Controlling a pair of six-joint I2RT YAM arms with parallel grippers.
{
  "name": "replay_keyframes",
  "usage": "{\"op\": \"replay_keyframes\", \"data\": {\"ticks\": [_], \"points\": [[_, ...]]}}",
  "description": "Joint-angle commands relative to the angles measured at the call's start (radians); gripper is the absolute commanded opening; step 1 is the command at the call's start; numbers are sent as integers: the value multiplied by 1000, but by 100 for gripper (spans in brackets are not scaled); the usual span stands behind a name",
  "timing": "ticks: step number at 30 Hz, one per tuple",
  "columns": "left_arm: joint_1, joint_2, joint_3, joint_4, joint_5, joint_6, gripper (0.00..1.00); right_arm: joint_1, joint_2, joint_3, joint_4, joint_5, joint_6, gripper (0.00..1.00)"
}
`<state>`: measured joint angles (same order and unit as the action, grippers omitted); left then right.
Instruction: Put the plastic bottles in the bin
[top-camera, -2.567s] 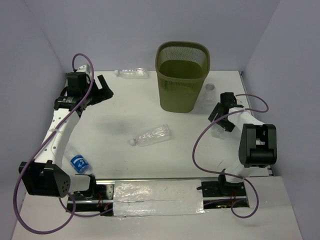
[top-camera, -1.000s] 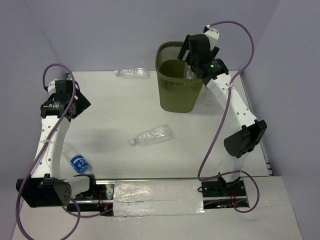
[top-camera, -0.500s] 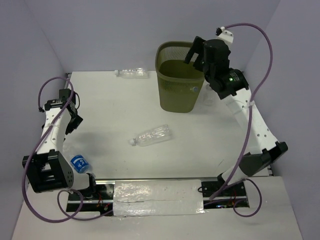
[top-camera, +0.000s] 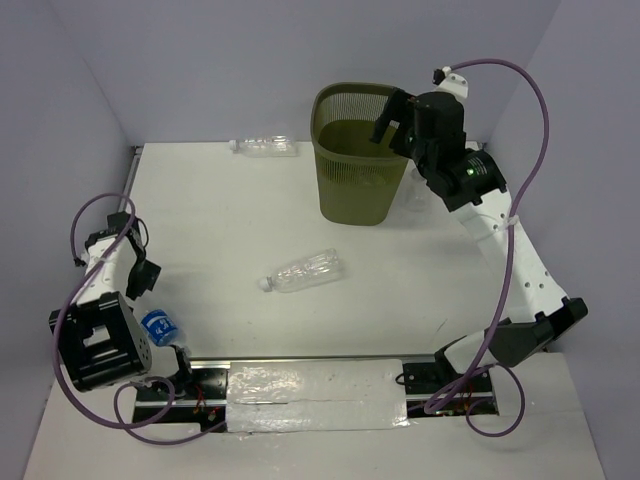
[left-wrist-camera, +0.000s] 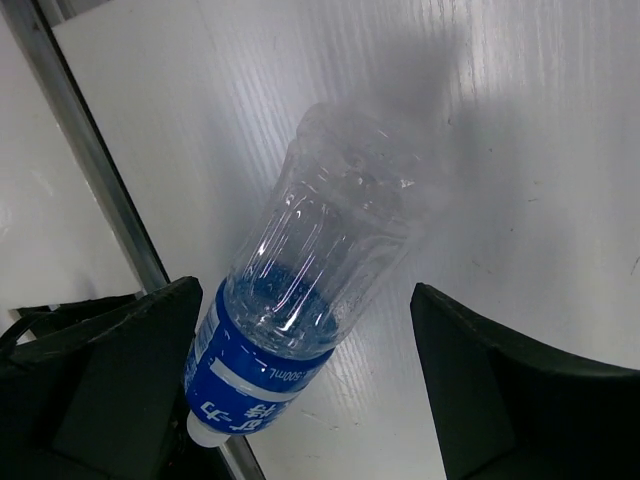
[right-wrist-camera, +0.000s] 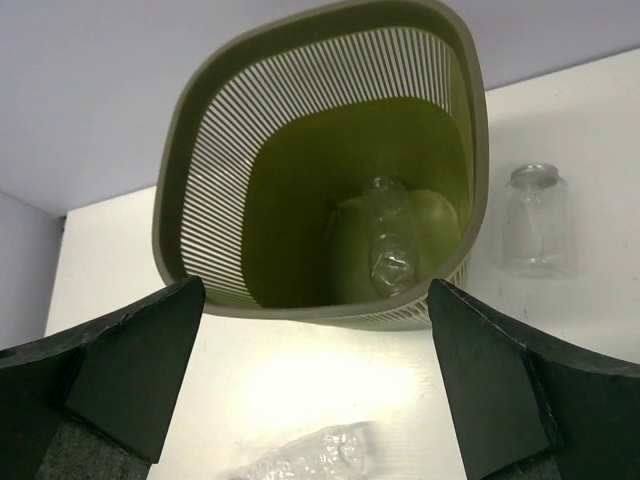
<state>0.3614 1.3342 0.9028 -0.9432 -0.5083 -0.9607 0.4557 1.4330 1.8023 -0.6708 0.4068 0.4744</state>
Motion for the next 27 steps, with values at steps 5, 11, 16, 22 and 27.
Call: {"op": "replay_keyframes", "data": {"ticks": [5,11,16,22,27], "points": [[100,62,-39,107,125,45,99,8,-31,-40,-9,-10,0,100],[128,123,-74,165,160,50,99,9,-28,-46,-24,-6,0,100],[128,155,-82,202,183,66,88,11,-29,-35,-29,-3,6,100],[113,90,-33,238,290,146,60,9,-46,-11,-41,9,7,100],[-20,7,108,221,343,180,51,9,-80,-18,-52,26,6,100]]}}
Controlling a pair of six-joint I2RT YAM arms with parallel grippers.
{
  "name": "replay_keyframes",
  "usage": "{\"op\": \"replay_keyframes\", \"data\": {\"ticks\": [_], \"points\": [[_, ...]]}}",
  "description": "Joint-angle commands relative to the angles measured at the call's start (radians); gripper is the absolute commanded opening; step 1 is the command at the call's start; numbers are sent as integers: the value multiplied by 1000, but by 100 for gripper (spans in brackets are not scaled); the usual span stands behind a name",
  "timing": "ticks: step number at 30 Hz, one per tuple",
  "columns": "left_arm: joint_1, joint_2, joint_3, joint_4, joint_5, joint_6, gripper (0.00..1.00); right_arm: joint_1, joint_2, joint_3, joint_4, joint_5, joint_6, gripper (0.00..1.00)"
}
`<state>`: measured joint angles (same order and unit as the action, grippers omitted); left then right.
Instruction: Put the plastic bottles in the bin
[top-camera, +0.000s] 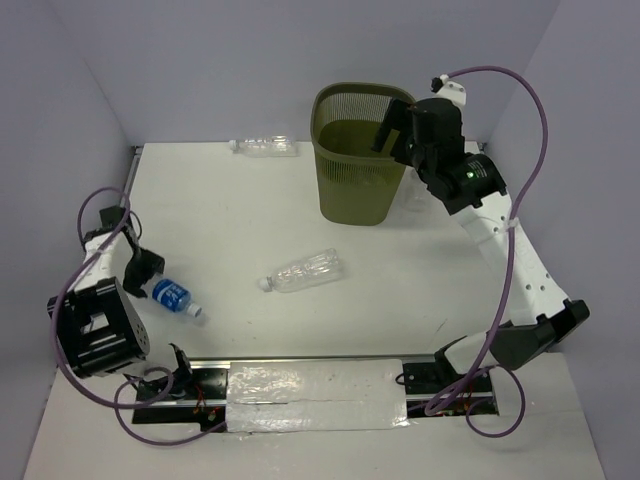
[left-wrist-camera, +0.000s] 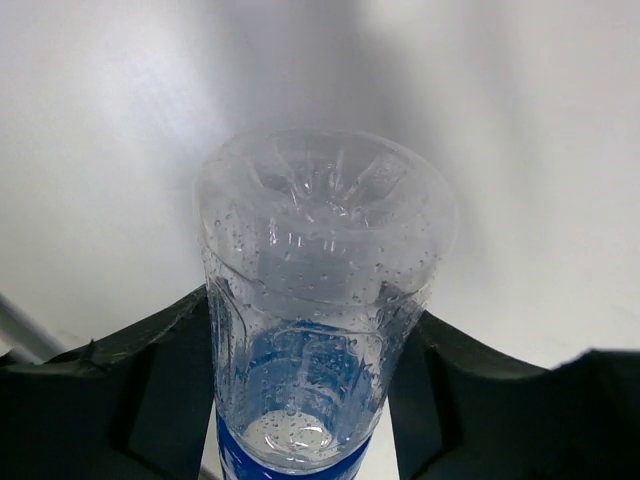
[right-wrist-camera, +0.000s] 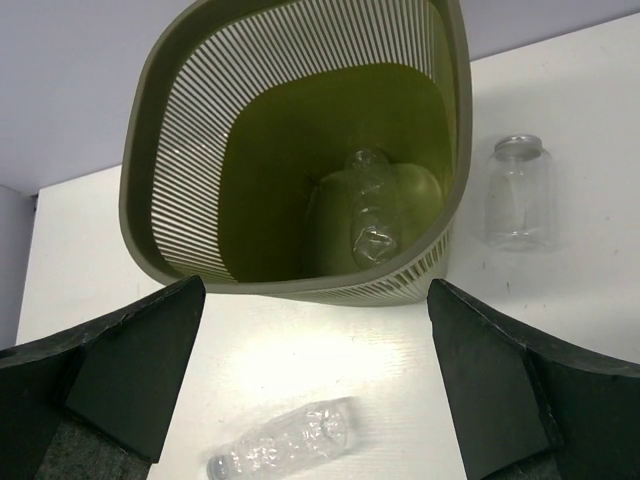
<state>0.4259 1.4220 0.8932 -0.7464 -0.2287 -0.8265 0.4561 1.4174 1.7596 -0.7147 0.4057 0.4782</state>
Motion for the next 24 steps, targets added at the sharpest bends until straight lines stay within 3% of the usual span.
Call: {"op": "replay_keyframes", "data": {"ticks": [1,8,13,19,24], "points": [[-117,-92,148,21,58,50,51,10,-72,21,-11,30,0,100],[-338,-75,533,-39,14,81,47,10,-173,-11,-37,27,-54,100],[-418,-57,693,-18,141,199,45,21,-193,-6,-51,-314,-170,100],[-504,-25,909,-13,285,257,45,200,-33,174,-219,-514,-274,100],[-582,43,1044,-30,359,222,45,372,116,302,-240,-528,-239,100]]}}
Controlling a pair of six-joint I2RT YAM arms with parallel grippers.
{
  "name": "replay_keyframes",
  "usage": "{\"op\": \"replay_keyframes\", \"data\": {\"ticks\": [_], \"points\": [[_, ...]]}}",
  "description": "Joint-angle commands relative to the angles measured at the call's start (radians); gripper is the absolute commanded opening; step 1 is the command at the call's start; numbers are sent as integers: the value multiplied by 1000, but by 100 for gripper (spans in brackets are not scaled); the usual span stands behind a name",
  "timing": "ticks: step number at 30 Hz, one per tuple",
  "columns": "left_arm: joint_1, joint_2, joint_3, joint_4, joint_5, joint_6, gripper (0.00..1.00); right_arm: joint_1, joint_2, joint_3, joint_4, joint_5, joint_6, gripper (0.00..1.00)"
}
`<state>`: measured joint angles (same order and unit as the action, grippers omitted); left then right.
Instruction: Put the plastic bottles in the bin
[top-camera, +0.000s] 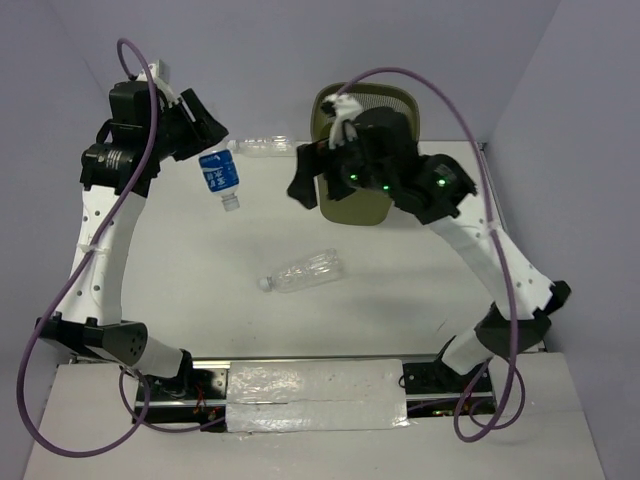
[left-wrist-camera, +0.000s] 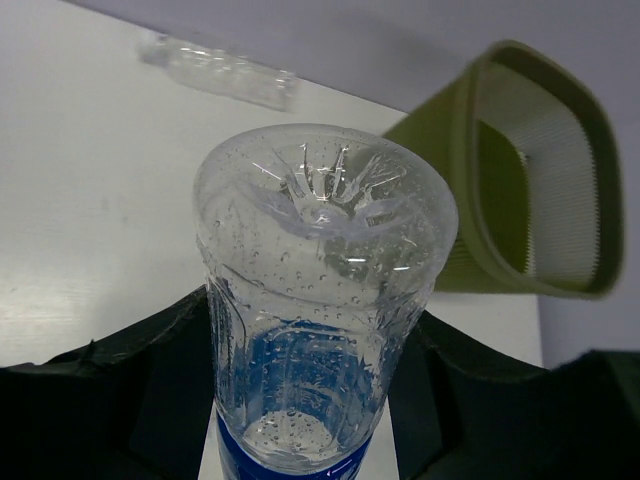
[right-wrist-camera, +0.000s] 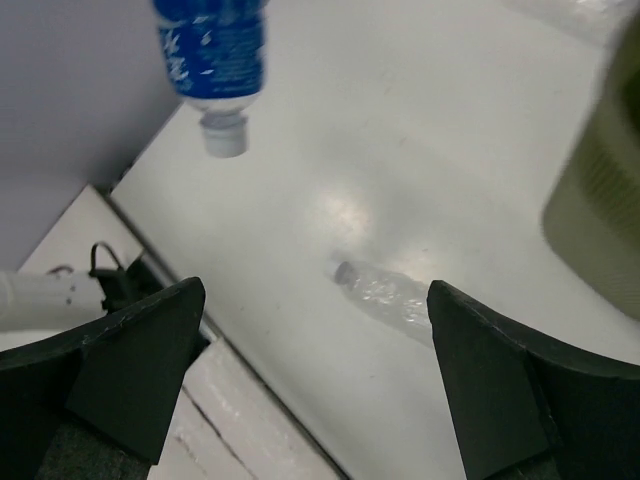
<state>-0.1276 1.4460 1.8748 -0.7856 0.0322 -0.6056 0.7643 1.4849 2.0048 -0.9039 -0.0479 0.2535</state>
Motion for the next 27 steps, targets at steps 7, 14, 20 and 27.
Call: {"op": "replay_keyframes", "data": {"ticks": [7,14,20,27], "points": [[-44,-1,34,72,216,-124,45,81,77,-80,253,-95,148,100],[-52,-6,21,62,250,-140,46,102,188,-9,326,-141,174,100],[-56,-15,-5,62,261,-134,46,105,296,86,347,-145,194,100],[-58,-27,-28,62,270,-131,48,118,390,164,347,-165,217,90]]}}
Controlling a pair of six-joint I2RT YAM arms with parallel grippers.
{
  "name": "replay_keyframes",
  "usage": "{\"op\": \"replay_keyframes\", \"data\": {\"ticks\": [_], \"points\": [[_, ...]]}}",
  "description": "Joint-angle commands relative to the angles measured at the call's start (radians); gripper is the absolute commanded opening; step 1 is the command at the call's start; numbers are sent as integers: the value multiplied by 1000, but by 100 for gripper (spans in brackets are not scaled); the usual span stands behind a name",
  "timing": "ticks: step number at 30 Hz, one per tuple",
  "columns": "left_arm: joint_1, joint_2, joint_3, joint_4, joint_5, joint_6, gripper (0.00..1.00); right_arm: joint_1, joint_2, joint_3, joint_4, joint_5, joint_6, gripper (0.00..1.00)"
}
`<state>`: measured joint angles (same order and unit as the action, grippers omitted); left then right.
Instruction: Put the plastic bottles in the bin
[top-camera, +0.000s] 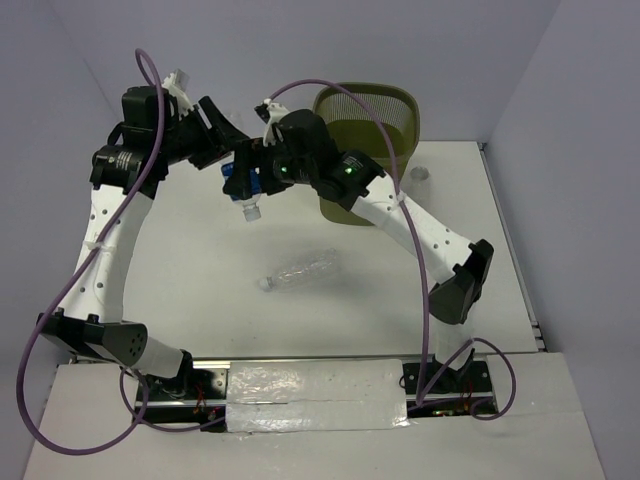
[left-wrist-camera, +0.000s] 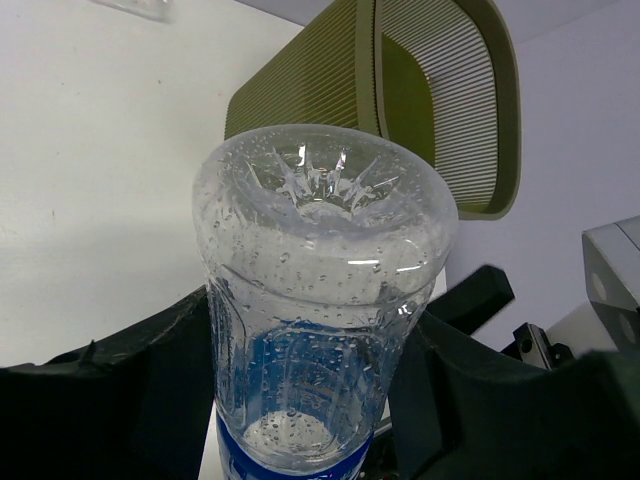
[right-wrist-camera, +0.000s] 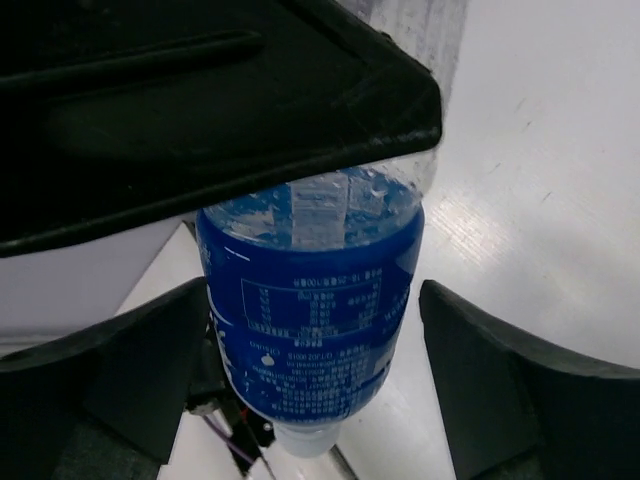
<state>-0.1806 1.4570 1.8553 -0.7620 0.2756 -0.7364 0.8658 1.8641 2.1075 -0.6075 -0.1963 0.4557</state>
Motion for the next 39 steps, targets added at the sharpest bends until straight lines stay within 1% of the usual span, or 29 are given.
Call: {"op": "replay_keyframes", "data": {"ticks": [1,4,5,6,7,8,9,10,11,13,14,15,17,18,19,20,21,22,24,25,28,29,32,34,35,36,37,39], "points": [[-5,-40,-14,39,22,0,48,16,12,59,58,-18,18,79],[-5,-46,-25,41,19,0,51,15,4,42,69,-12,28,59],[-5,-47,-30,41,17,2,55,16,-6,37,69,-5,28,48],[-5,-49,-30,40,16,3,72,15,-14,36,65,6,26,45],[-5,-49,-27,30,16,11,85,13,-20,36,54,23,24,44],[-5,-49,-22,24,8,18,96,13,-35,42,20,73,18,43],[-3,-47,-13,15,2,38,99,6,-46,43,-3,104,12,43],[-3,-44,13,3,-12,52,99,1,-54,46,-26,135,6,43],[-3,-38,34,-37,-57,67,99,-11,-77,46,-73,196,0,43],[3,-35,88,-80,-117,107,99,-56,-109,33,-107,263,-5,42],[9,-38,100,-112,-145,118,99,-76,-150,4,-121,290,-11,42],[30,-43,107,-118,-182,129,100,-121,-173,-12,-123,332,-12,42],[64,-63,82,-114,-176,131,99,-171,-229,-43,-115,357,-15,42],[88,-96,58,-76,-147,123,100,-200,-243,-47,-115,382,-17,42],[93,-118,-18,-45,-132,120,99,-249,-258,-44,-112,396,-18,42],[96,-157,-60,-15,-116,118,99,-267,-261,-37,-112,409,-28,42],[96,-171,-97,31,-75,120,99,-289,-260,-23,-115,461,-32,42],[96,-181,-160,44,-55,123,99,-319,-252,-11,-115,490,-41,42],[95,-195,-211,53,-32,149,99,-340,-237,23,-98,566,-69,42],[93,-198,-258,50,-24,157,99,-347,-229,29,-86,645,-81,43],[83,-210,-336,41,-30,192,99,-363,-185,36,-11,774,-124,44],[78,-216,-353,38,-33,199,99,-370,-172,42,23,791,-141,44],[46,-219,-404,12,-47,238,99,-376,-97,88,38,862,-158,47],[9,-219,-427,-16,-58,267,98,-379,-44,115,40,874,-166,56],[-28,-218,-432,-25,-84,294,98,-379,-30,124,40,880,-167,64],[-46,-215,-436,-36,-107,301,98,-379,-11,135,38,874,-175,82],[-59,-210,-438,-51,-127,304,98,-378,27,187,14,870,-180,89],[-80,-204,-446,-59,-156,302,98,-378,72,271,-38,844,-180,99]]}}
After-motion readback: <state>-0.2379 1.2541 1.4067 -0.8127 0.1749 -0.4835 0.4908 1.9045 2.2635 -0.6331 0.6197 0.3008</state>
